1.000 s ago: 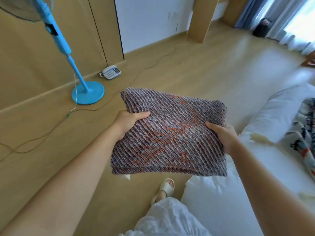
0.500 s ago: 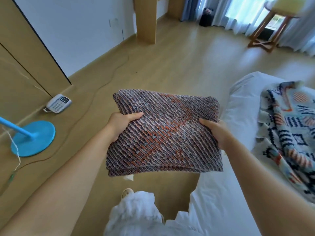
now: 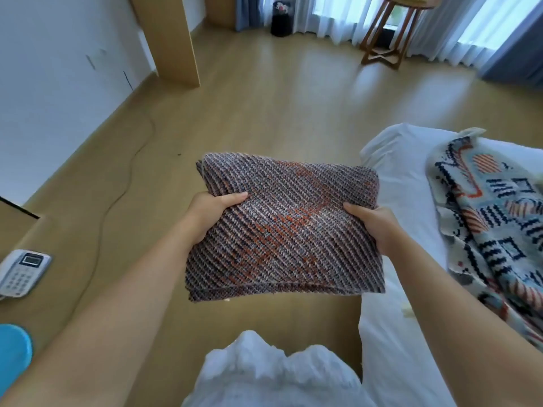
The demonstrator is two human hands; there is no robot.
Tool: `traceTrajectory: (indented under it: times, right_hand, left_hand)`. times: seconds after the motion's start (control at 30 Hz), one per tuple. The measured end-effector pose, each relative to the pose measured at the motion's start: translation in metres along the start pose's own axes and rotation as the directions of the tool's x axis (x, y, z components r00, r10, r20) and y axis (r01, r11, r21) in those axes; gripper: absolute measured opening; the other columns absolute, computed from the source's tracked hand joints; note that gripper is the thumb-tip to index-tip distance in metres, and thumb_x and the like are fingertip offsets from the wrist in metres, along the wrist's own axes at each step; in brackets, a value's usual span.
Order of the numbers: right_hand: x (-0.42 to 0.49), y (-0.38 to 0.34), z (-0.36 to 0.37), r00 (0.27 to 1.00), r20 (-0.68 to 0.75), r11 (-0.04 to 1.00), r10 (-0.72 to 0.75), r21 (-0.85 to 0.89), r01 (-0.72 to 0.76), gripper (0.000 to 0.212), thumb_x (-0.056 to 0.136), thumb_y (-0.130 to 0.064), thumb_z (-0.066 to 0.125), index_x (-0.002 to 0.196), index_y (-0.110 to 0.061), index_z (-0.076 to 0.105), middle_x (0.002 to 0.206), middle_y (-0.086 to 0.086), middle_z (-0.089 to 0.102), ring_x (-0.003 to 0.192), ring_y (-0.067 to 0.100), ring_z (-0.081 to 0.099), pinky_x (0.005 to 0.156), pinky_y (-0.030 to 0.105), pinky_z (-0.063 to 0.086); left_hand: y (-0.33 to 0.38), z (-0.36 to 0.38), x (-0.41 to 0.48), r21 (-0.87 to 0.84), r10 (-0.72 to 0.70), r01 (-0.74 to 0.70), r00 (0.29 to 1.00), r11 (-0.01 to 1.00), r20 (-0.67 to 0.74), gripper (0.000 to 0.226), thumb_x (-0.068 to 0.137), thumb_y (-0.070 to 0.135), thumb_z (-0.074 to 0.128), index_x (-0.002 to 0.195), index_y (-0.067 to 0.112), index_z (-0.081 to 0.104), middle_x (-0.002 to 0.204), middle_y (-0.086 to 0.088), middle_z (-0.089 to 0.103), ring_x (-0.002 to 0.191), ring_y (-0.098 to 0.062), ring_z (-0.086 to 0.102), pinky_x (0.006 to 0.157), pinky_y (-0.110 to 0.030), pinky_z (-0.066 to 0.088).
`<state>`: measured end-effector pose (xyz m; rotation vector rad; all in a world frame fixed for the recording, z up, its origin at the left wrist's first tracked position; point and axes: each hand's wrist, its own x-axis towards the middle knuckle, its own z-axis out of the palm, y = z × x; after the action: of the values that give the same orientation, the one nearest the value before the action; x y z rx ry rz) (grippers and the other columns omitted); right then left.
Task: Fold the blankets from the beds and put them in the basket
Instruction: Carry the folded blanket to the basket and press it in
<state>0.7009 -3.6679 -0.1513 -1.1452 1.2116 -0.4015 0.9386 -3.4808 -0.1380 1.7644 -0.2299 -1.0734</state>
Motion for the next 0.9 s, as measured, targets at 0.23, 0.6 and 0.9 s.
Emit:
traceTrajectory:
  times: [0.23, 0.6, 0.9]
  right_hand:
    - [0.068, -0.049, 0.014, 0.997, -0.078, 0.999, 0.018, 0.042, -0.015, 0.039, 0.077, -0.018, 0.075, 0.11, -0.006, 0.058, 0.092, 0.009, 0.067, 0.08, 0.023, 0.066, 0.067, 0.031, 0.052]
    - [0.248, -0.144, -0.018, 0.99, -0.131, 0.995, 0.044, 0.089, -0.032, 0.032, 0.077, -0.019, 0.075, 0.103, -0.007, 0.058, 0.093, 0.008, 0.067, 0.083, 0.024, 0.066, 0.067, 0.032, 0.052]
    - [0.398, -0.241, -0.038, 0.992, -0.117, 0.996, 0.051, 0.075, -0.043, 0.039, 0.078, -0.022, 0.074, 0.11, -0.009, 0.056, 0.095, 0.007, 0.066, 0.086, 0.024, 0.065, 0.067, 0.031, 0.052]
  left_hand:
    - [0.062, 0.006, 0.095, 0.082, -0.024, 0.018, 0.998, 0.996, 0.065, 0.063, 0.066, 0.04, 0.08, 0.116, 0.006, 0.062, 0.108, -0.008, 0.069, 0.092, -0.03, 0.067, 0.093, -0.045, 0.05]
    - [0.177, 0.093, 0.269, 0.124, -0.051, 0.037, 0.992, 0.992, 0.112, 0.072, 0.065, 0.042, 0.08, 0.123, 0.005, 0.058, 0.113, -0.009, 0.067, 0.094, -0.03, 0.066, 0.093, -0.044, 0.049]
    - [0.288, 0.152, 0.402, 0.162, -0.028, 0.009, 0.993, 0.987, 0.116, 0.073, 0.065, 0.043, 0.08, 0.123, 0.005, 0.056, 0.115, -0.009, 0.065, 0.097, -0.031, 0.064, 0.096, -0.046, 0.047]
